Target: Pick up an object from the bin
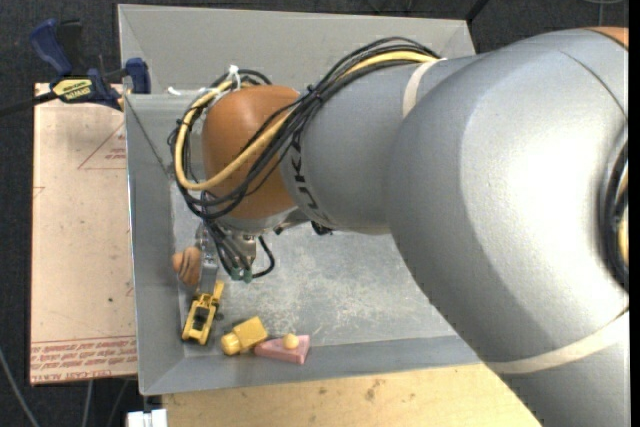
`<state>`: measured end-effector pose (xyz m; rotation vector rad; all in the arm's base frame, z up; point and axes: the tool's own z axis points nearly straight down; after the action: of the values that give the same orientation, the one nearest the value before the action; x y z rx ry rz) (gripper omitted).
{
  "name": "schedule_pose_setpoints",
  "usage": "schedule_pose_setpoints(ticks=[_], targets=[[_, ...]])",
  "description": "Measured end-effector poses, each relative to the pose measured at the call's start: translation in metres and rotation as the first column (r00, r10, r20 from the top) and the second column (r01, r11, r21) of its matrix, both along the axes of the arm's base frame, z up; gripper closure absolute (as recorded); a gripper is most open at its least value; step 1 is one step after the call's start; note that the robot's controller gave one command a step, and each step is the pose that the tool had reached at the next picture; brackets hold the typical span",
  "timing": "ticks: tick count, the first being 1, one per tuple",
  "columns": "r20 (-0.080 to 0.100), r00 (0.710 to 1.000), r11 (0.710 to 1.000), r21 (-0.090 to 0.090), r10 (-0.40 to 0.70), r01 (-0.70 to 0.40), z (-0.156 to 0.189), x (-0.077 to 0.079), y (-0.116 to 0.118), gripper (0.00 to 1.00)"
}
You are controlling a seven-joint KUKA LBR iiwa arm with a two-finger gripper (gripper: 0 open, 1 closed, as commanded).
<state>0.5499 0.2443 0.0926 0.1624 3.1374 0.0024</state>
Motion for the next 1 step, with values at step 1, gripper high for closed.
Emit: schedule_pose_setpoints(ticks=[1], targets=[[0.000, 1.000, 1.000, 0.000, -0.007, 0.007, 0.0271, 0.0237, 0.0013, 1.00]])
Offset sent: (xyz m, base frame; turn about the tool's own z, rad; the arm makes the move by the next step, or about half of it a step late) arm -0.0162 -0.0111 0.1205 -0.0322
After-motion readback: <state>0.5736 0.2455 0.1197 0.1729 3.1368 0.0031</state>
